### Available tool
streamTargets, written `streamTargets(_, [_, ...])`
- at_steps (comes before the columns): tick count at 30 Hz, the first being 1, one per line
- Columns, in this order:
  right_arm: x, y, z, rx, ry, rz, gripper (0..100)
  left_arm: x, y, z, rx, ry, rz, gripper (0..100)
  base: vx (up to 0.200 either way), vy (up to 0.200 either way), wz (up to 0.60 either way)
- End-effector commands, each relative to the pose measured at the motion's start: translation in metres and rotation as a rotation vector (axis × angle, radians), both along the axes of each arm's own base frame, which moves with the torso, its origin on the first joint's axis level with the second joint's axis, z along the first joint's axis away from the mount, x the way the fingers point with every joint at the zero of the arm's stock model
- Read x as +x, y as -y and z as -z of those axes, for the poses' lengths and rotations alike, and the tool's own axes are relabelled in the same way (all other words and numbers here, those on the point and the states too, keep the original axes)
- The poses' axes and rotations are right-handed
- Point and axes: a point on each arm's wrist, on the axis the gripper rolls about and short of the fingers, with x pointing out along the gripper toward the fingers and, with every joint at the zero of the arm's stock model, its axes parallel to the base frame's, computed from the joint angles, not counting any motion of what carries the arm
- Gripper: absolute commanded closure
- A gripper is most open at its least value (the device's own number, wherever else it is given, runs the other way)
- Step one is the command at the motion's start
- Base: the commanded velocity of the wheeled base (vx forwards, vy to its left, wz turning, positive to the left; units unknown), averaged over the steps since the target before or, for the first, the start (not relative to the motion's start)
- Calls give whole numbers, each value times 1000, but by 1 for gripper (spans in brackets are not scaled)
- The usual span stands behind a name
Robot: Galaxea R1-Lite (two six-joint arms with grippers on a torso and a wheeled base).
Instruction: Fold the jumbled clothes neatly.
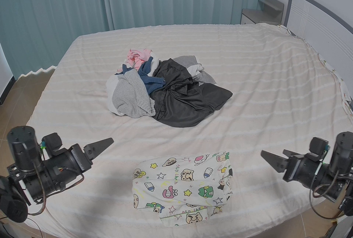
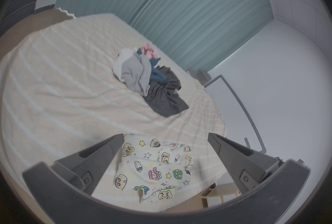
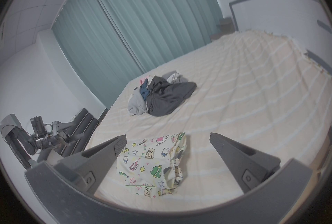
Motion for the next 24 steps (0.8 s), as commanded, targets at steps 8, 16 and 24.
streamTargets(8, [-132, 93, -4, -81, 331, 341, 0, -160, -62, -16, 99, 361, -141, 0, 0, 0, 0])
streamTargets(16, [-169, 101, 20, -195, 439, 460, 0, -209, -81, 3, 233, 399, -408, 0, 0, 0, 0])
streamTargets(24, [-169, 102, 36, -271, 293, 491, 0, -209, -84, 4, 288, 354, -646, 0, 0, 0, 0])
